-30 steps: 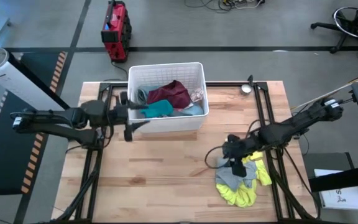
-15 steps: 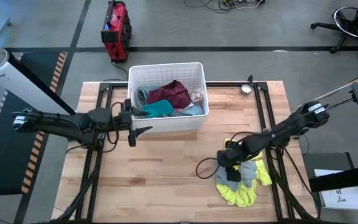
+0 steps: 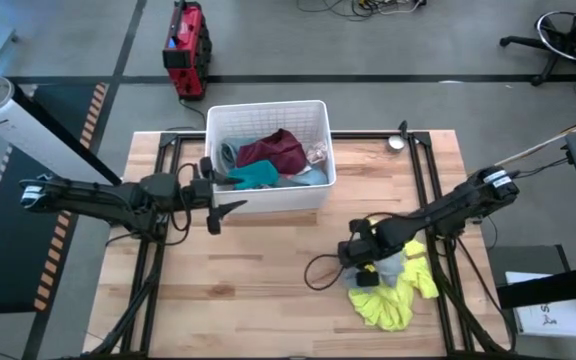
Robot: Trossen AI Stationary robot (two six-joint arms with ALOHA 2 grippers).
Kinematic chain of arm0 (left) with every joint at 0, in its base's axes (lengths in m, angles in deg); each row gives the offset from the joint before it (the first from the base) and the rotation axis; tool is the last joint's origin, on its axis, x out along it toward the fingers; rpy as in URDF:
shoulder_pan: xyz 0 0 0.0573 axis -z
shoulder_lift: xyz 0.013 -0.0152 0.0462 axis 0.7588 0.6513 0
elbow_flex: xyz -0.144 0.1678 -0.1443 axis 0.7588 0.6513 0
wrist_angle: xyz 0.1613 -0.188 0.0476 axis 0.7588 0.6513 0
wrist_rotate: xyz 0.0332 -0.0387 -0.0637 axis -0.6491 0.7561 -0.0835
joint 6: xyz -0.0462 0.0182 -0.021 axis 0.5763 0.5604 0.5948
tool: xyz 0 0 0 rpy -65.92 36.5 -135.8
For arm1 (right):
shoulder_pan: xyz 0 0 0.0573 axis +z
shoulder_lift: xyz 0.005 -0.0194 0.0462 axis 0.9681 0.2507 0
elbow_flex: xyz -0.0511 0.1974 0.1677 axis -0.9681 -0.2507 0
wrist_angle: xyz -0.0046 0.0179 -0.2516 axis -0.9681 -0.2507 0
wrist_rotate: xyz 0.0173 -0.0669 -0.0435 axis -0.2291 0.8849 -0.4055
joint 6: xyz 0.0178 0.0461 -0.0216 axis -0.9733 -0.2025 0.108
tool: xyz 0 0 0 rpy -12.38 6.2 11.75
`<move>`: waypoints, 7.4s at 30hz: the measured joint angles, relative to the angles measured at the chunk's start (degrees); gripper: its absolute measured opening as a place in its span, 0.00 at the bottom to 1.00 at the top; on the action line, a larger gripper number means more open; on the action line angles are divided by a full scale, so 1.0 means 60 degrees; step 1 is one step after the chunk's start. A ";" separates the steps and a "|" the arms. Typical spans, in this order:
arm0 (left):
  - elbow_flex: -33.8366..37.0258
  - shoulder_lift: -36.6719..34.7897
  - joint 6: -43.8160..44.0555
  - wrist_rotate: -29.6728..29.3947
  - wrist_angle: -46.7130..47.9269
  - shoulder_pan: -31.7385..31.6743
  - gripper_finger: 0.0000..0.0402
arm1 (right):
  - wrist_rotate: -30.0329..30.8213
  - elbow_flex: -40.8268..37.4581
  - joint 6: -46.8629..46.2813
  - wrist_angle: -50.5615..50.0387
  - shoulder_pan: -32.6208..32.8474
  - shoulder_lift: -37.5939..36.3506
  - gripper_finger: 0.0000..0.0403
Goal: Sort clothes
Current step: Put the gray shirt into the white laundry bin, then put the yellow shirt into the white laundry bin
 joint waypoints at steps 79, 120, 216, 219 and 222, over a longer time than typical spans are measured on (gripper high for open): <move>-0.0004 0.0155 -0.0407 0.0000 -0.0577 0.0000 0.76 | 0.0913 0.5902 0.4073 -0.2425 -0.4128 -0.2098 0.59; -0.0004 0.0101 0.0462 0.0353 0.0147 0.0004 0.78 | -0.1020 0.0508 -0.8153 -0.2175 0.3210 0.0755 0.76; -0.0011 -0.1130 -0.0983 -0.0022 -0.0348 0.0091 0.28 | -0.0004 1.3352 0.6046 -0.1478 -0.7143 0.4017 0.07; -0.0011 -0.1130 -0.0979 -0.0022 -0.0356 0.0091 0.28 | -0.0666 1.3355 0.5782 -0.2276 -0.7158 0.4314 0.07; -0.0011 -0.1113 -0.0919 -0.0022 -0.0370 0.0091 0.28 | -0.1147 1.3351 0.5657 -0.2506 -0.7092 0.4709 0.07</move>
